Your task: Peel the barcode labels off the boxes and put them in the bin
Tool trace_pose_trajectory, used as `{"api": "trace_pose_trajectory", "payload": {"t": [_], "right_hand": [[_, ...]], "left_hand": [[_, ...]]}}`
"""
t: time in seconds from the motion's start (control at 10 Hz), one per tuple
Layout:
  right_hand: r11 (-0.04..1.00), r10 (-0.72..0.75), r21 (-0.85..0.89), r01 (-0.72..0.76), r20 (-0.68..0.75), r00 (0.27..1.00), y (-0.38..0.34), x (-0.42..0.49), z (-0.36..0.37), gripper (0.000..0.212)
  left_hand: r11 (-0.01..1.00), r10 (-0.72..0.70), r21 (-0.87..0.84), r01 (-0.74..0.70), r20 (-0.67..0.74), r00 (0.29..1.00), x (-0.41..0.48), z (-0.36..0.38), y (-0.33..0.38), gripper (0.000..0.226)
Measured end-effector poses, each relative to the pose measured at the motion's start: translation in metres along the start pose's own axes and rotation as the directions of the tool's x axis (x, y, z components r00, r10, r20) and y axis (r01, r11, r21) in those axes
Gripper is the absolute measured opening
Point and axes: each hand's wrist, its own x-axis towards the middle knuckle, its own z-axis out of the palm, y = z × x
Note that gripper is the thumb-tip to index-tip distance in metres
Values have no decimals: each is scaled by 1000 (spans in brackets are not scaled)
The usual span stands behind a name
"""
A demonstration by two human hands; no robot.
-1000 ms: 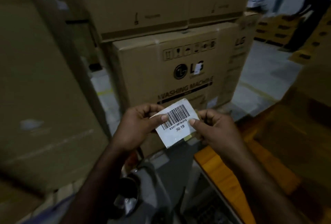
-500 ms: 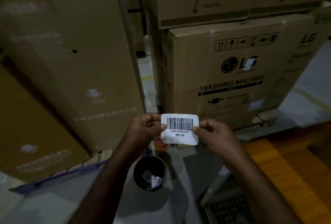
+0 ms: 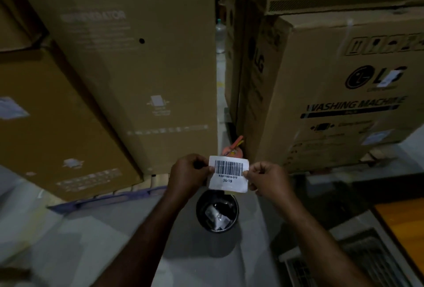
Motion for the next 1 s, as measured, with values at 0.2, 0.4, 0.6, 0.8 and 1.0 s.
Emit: {"api": "trace_pose_trajectory", "payload": {"t": [0.2,0.4,0.6,0.8,1.0], "right_hand": [[993,115,-40,-113,30,993,18,36,50,15],[969,238,-77,-234,57,969,51,100,84,30],[904,407,-184,-387,86,909,134,188,117,27],[778,552,-418,-469,98,828,252,265,150,19],[676,594,-625,-390,149,791,357,320,173,17]], "left_hand": [[985,-30,167,43,-80,996,34,-7,-38,20],[968,-129,210,137,-48,990,89,12,-74,14],[908,-323,283,310,-1,946,161,61,-152,14],[790,-575,378,483,183,797,220,139,-271,36],[690,-707,440,575,240,665,249,193,-363,42]]}}
